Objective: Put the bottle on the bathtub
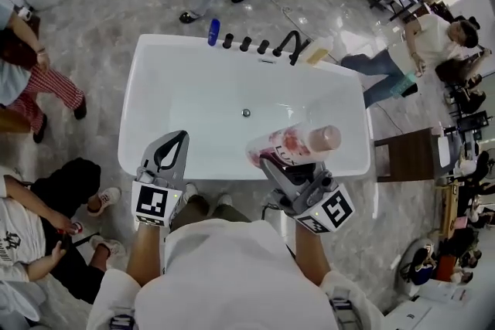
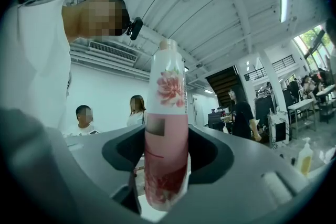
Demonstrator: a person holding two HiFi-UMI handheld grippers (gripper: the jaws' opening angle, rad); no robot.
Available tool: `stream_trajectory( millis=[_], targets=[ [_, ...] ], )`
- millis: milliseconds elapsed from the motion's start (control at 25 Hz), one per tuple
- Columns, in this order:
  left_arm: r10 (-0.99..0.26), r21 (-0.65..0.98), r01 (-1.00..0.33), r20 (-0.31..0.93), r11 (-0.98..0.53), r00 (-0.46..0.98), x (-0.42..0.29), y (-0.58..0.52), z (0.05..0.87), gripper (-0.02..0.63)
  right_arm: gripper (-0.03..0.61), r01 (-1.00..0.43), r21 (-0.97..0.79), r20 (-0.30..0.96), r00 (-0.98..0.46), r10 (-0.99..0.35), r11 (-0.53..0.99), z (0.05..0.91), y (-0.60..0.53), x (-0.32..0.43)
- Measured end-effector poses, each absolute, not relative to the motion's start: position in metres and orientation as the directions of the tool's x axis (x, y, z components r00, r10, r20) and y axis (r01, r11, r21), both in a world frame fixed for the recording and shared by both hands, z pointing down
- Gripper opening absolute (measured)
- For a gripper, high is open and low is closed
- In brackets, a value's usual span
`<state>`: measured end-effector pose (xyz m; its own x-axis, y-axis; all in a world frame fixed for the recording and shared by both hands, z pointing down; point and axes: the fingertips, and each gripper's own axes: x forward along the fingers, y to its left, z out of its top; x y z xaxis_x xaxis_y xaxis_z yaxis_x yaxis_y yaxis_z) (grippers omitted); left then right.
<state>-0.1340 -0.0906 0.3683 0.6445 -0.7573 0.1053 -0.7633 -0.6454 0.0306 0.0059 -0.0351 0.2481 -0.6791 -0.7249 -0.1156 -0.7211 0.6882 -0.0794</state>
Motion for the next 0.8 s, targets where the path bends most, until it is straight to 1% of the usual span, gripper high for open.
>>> stream_trajectory(
  millis=[160,320,560,800],
  targets=[
    [-0.773,0.035,-0.780,0.116,-0.625,0.624,-0.140,-0.091,0.372,0.006,0.249,-0.708,-0.060,-0.100,-0.697,-0.710,0.703,0.255,-0.046,0.002],
    [-0.801,0.016,-0.810,0.135,-0.587,0.583,-0.149,-0.096,0.372,0.006,0.249,-0.683,-0.054,-0.119,-0.720,-0.684,0.729,0.256,-0.066,-0.002],
    [-0.823,0.008,-0.831,0.136,-0.556,0.552,-0.142,-0.100,0.371,0.006,0.249,-0.663,-0.039,-0.108,-0.741,-0.663,0.747,0.265,-0.082,0.007],
    [-0.823,0.030,-0.845,0.213,-0.533,0.527,-0.122,-0.095,0.384,0.006,0.249,-0.638,-0.044,-0.077,-0.765,-0.639,0.769,0.273,-0.109,0.031]
  ],
)
